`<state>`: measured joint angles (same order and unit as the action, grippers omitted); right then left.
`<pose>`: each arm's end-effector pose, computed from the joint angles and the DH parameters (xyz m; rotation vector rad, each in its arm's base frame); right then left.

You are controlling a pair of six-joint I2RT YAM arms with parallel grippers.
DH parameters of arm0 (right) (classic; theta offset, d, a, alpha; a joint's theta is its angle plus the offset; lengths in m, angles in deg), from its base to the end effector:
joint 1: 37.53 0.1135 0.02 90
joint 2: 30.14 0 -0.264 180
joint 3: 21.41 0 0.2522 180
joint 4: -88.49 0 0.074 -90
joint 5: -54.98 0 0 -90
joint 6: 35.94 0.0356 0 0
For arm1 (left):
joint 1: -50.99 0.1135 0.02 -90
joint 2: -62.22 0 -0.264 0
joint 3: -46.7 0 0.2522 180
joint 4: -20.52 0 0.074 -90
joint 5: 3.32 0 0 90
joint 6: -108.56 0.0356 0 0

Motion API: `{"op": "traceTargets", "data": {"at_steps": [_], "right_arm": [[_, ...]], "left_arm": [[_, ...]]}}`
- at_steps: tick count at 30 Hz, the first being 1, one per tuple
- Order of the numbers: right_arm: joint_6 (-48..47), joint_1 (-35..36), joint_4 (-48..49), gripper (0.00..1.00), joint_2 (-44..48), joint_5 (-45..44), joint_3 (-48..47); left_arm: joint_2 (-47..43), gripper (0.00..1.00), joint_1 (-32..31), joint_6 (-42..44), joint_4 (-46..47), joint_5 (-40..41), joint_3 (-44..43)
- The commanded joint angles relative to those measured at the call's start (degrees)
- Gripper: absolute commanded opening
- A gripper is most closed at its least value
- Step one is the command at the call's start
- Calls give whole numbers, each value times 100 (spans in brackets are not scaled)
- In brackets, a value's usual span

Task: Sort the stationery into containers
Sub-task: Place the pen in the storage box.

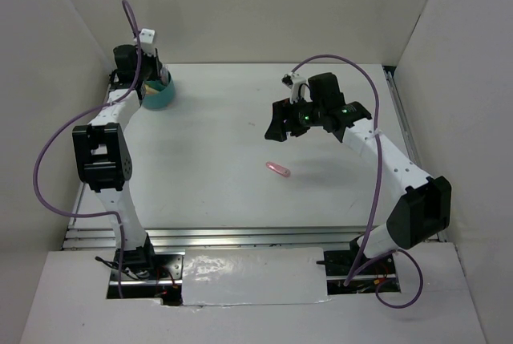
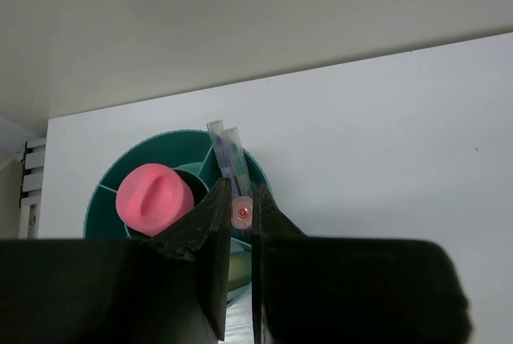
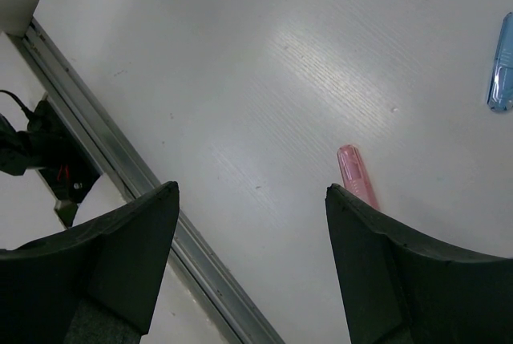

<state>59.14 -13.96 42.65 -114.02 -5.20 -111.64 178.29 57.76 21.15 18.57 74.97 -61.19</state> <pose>0.2894 0.1456 0.3372 -0.6469 2.1973 0.8516 0.4902 0.0509 0.2956 0.0857 1.7421 -0.0589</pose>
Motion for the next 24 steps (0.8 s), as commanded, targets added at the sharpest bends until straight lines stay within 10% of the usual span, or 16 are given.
{"op": "traceTargets", "data": {"at_steps": [1, 24], "right_arm": [[28, -54, 158, 80, -24, 94, -96], [46, -55, 175, 80, 20, 138, -88]], "left_arm": [[-173, 0, 35, -57, 32, -271, -150], [-840, 0, 167, 391, -900, -25, 404]]}}
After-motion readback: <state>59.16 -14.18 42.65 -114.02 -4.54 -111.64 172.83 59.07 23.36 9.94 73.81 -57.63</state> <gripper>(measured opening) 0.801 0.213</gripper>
